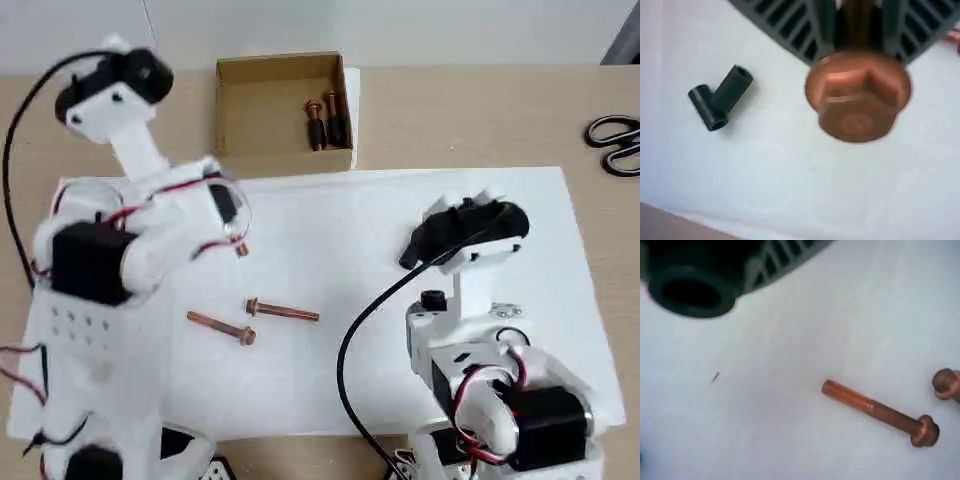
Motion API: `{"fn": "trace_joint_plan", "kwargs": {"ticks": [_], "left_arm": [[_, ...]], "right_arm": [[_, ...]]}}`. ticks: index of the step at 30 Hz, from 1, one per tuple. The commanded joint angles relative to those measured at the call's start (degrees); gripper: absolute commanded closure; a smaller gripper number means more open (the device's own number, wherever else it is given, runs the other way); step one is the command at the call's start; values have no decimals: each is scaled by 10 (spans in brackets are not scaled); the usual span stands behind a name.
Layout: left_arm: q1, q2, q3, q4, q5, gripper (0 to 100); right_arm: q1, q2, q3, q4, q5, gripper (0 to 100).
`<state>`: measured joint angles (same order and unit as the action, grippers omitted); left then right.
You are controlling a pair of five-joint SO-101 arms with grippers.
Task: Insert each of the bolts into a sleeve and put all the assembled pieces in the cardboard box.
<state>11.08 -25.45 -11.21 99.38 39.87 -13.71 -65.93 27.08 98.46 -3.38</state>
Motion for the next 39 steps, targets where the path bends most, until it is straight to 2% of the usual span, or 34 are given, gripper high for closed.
{"fn": "trace_joint_plan", "kwargs": {"ticks": [1, 8, 18, 26, 28, 32, 39], "left_arm": [[-2, -65, 60, -5, -4, 994], [-3, -174, 233, -122, -4, 994], [-2, -339, 475, -289, -4, 994], [3, -416, 556, -343, -4, 994], [4, -431, 573, -351, -9, 994], [6, -476, 620, -393, -65, 994], [51, -566, 694, -463, -66, 994]], "right_arm": [[-2, -20, 18, -25, 5, 996], [-8, -65, 118, -107, 4, 996], [-115, -206, 295, -297, 4, 996], [-213, -321, 413, -343, 5, 996], [-228, -346, 436, -349, 5, 996], [-257, -378, 464, -349, 5, 996], [-285, -371, 470, -393, 5, 996]]}}
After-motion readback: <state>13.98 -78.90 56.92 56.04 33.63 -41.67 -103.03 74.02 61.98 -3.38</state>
